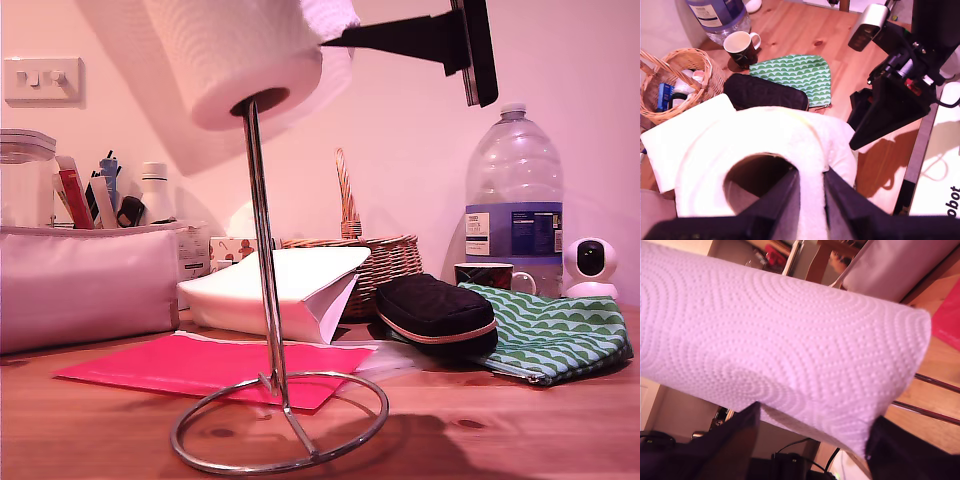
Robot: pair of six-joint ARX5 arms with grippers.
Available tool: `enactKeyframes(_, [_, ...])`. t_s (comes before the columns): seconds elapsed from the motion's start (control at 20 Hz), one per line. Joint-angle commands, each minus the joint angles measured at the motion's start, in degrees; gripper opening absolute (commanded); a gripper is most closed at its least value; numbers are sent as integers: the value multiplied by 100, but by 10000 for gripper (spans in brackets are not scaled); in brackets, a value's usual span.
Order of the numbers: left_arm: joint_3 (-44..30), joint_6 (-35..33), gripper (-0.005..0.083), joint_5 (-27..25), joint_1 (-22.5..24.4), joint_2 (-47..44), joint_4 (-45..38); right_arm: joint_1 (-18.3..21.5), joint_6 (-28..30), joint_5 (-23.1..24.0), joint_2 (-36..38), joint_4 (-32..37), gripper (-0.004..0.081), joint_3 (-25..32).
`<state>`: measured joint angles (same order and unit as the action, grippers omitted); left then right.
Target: Insert the paper towel roll into the metallic stand.
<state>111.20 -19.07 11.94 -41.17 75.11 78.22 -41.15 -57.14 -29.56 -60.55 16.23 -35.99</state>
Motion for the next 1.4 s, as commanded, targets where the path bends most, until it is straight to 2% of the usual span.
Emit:
enactKeyframes(0.0, [-125, -48, 35, 7, -15, 140, -59, -140, 9, 46, 120, 39, 624, -90])
enactKeyframes(0.15, [-125, -48, 11, 83, -15, 140, -59, -13, 9, 170, 118, -262, 668, -90])
enactKeyframes(0.45, [-125, -157, -22, 116, -17, 140, -59, 210, 59, 186, 118, -1137, 671, -90])
enactKeyframes(0.6, [-125, -153, -22, 170, -26, 140, -52, 260, 127, 452, 118, -933, 671, -90])
enactKeyframes(0.85, [-125, -151, -22, 330, -26, 144, -52, 284, 92, 483, 118, -313, 671, -90])
enactKeyframes(0.95, [-125, -149, -22, 328, -26, 142, -52, 286, 9, 490, 116, -256, 671, -90])
enactKeyframes(1.15, [-125, -149, -22, 328, -26, 144, -52, 284, 7, 479, 59, -566, 671, -90])
enactKeyframes(1.35, [-125, -149, -22, 330, -26, 144, -52, 179, -166, 446, -236, -271, 670, -90])
